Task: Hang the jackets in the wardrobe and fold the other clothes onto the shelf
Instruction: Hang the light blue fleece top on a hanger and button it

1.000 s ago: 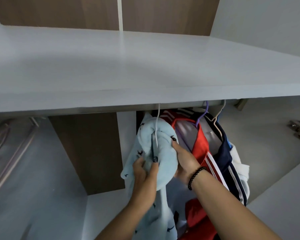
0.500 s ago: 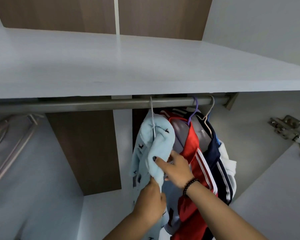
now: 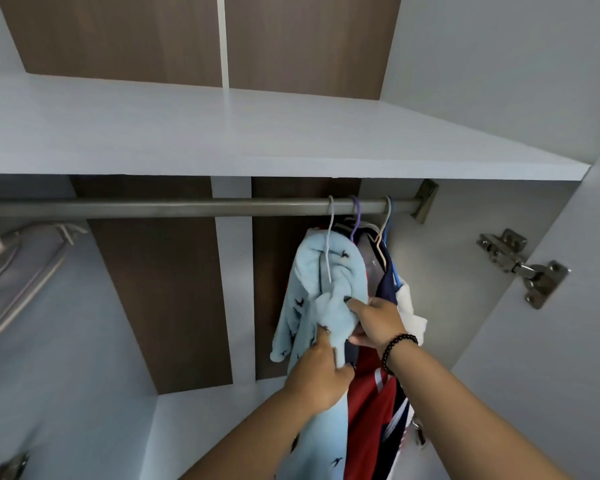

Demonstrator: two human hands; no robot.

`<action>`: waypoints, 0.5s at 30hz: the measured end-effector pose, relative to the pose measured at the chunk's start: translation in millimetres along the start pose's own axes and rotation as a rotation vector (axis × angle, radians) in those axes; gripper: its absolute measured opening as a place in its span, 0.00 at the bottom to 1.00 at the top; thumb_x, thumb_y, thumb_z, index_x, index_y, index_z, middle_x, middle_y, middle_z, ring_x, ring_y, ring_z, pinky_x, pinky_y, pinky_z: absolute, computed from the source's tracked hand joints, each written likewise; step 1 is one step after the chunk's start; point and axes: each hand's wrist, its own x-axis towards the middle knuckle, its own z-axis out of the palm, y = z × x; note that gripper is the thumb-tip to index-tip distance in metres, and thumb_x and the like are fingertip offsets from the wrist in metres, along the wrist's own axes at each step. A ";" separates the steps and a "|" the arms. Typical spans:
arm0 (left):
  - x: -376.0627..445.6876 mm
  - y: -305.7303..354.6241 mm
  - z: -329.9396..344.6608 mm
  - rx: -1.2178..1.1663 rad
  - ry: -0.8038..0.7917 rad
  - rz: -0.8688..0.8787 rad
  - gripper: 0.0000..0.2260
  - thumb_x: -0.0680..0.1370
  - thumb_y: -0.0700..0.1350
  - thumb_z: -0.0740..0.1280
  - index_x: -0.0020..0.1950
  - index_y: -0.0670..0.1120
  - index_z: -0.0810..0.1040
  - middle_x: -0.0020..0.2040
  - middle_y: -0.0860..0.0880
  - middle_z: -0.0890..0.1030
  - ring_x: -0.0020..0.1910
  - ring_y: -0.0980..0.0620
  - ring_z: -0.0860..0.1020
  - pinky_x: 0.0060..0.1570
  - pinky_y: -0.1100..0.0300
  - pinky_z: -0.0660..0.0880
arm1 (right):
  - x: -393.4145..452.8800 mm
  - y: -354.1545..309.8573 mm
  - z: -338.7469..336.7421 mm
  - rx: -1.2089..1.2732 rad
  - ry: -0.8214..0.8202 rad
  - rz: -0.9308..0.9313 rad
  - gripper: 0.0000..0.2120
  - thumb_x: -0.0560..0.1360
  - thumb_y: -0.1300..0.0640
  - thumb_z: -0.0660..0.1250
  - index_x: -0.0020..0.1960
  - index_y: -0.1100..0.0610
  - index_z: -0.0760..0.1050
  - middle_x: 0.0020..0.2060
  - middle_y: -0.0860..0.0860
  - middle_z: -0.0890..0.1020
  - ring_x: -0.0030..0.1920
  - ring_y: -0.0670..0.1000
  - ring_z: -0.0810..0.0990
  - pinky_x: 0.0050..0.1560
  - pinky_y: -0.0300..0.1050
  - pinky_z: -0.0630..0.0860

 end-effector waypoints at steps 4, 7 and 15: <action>-18.8 -6.6 -3.6 -0.053 -0.009 -0.016 0.41 0.78 0.54 0.65 0.79 0.54 0.38 0.75 0.50 0.66 0.67 0.50 0.72 0.56 0.63 0.69 | -16.3 16.6 -10.4 0.136 -0.126 0.056 0.10 0.79 0.53 0.62 0.48 0.59 0.77 0.34 0.52 0.84 0.32 0.50 0.82 0.30 0.40 0.77; -37.2 -18.1 -9.2 -0.043 0.006 0.005 0.40 0.77 0.57 0.65 0.79 0.57 0.42 0.76 0.52 0.64 0.71 0.53 0.68 0.67 0.59 0.68 | -30.1 35.2 -13.5 0.142 -0.126 0.055 0.09 0.80 0.57 0.60 0.50 0.60 0.77 0.39 0.55 0.84 0.36 0.52 0.81 0.33 0.42 0.77; -84.6 -36.3 -44.6 0.206 -0.007 0.049 0.28 0.74 0.63 0.64 0.72 0.59 0.63 0.69 0.56 0.72 0.64 0.56 0.72 0.62 0.58 0.71 | -68.9 88.2 -30.4 -0.680 -0.197 -0.338 0.09 0.74 0.53 0.69 0.53 0.51 0.75 0.51 0.44 0.77 0.54 0.45 0.76 0.55 0.34 0.70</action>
